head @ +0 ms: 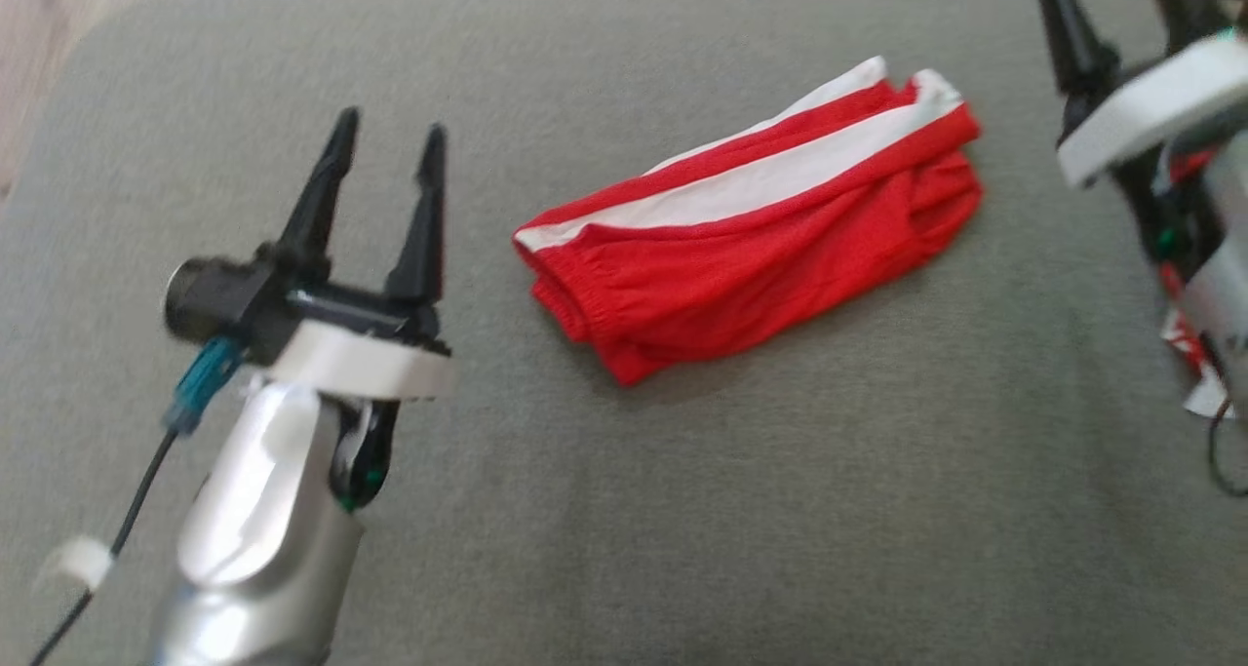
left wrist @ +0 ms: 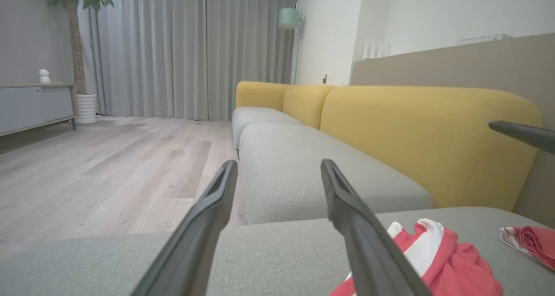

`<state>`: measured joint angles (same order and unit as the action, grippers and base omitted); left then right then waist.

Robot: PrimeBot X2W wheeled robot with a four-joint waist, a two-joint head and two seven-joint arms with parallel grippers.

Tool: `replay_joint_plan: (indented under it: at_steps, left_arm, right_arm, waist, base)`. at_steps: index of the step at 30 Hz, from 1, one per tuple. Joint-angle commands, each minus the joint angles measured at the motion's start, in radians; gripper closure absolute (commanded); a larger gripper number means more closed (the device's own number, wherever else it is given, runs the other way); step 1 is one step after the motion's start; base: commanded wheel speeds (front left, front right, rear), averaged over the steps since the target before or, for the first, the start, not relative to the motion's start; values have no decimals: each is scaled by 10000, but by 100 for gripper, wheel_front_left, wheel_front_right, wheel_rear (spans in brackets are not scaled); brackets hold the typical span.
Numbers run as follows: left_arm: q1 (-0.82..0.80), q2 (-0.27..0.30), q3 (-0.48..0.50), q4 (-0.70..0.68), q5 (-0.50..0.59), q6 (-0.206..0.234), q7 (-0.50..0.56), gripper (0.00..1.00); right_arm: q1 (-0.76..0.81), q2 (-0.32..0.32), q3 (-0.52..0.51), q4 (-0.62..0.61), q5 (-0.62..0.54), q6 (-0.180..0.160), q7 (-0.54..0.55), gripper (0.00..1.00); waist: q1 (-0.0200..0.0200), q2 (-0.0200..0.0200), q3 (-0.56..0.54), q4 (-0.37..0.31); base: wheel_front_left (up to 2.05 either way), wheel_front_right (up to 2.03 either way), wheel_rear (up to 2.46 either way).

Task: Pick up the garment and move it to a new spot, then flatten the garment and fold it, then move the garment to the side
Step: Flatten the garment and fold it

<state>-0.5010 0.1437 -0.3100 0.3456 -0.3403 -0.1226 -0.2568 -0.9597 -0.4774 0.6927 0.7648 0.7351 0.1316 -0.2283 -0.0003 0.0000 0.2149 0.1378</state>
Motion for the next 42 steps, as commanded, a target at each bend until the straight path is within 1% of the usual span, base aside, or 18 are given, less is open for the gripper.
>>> replay_joint_plan:
  at_steps: [1, 4, 7, 8, 10, 13, 16, 19, 21, 27, 33, 35, 37, 42]
  left_arm:
    - [150, 112, 681, -605, 152, 57, -49, 0]
    - [700, -79, 1038, -1018, 305, 35, -49, 0]
    - [1190, -232, 1198, -1269, 466, 1, -49, 0]
    - [1349, -272, 1237, -1323, 514, -9, -49, 0]
    - [1702, -318, 1242, -1343, 635, -30, -49, 0]
    - [2264, -429, 1446, -1373, 756, -44, -49, 0]
    - [2849, -603, 1600, -1444, 858, -53, -49, 0]
    - [3412, -758, 1654, -1396, 949, -61, -49, 0]
    - [3704, -824, 1632, -1337, 1028, -65, -49, 0]
    - [4079, -910, 1710, -1387, 977, -71, -49, 0]
    - [3978, -930, 1693, -1485, 906, -76, -49, 0]
    - [3901, -931, 1643, -1497, 882, -77, -49, 0]
    - [3862, -932, 1588, -1476, 854, -78, -49, 0]
    - [3772, -933, 1367, -1418, 832, -79, -49, 0]
  right_arm:
    - [459, 176, -351, -404, -118, -9, -230, 0]
    - [1337, 381, -975, -709, -496, -9, -319, 0]
    - [2363, 714, -2091, -1464, -1150, -9, -329, 0]
    - [2743, 848, -2477, -1783, -1525, -9, -330, 0]
    - [3542, 1109, -3098, -2483, -2747, -9, -331, 0]
    - [4900, 2055, -4084, -3083, -3629, -9, -332, 0]
    - [5975, 2865, -4863, -3411, -4196, -9, -333, 0]
    - [6841, 3487, -5504, -3693, -4581, -9, -333, 0]
    - [7297, 3763, -5804, -3830, -4743, -9, -334, 0]
    - [7942, 4074, -6057, -4054, -5004, -9, -334, 0]
    - [7910, 4192, -6111, -4095, -4950, -9, -334, 0]
    - [7812, 4214, -6134, -3966, -4659, -9, -334, 0]
    - [7653, 4235, -6185, -3753, -4120, -9, -289, 0]
    - [6954, 4256, -6257, -3078, -3030, -9, 293, 0]
  waist:
    - [3, 0, -452, -428]
    - [3, 0, -709, -608]
    - [3, 0, -922, -769]
    - [3, 0, -994, -829]
    - [3, 0, -1144, -965]
    - [3, 0, -1371, -1175]
    - [3, 0, -1540, -1293]
    - [3, 0, -1692, -1315]
    - [3, 0, -1751, -1319]
    - [3, 0, -1804, -1268]
    - [3, 0, -1643, -1081]
    - [3, 0, -1570, -972]
    - [3, 0, -1514, -852]
    - [3, 0, -1185, -486]
  base:
    - [0, 0, 0]
    - [0, 0, 0]
    - [0, 0, 0]
    - [0, 0, 0]
    - [0, 0, 0]
    - [0, 0, 0]
    - [0, 0, 0]
    - [0, 0, 0]
    - [0, 0, 0]
    - [0, 0, 0]
    - [0, 0, 0]
    - [0, 0, 0]
    - [0, 0, 0]
    - [0, 0, 0]
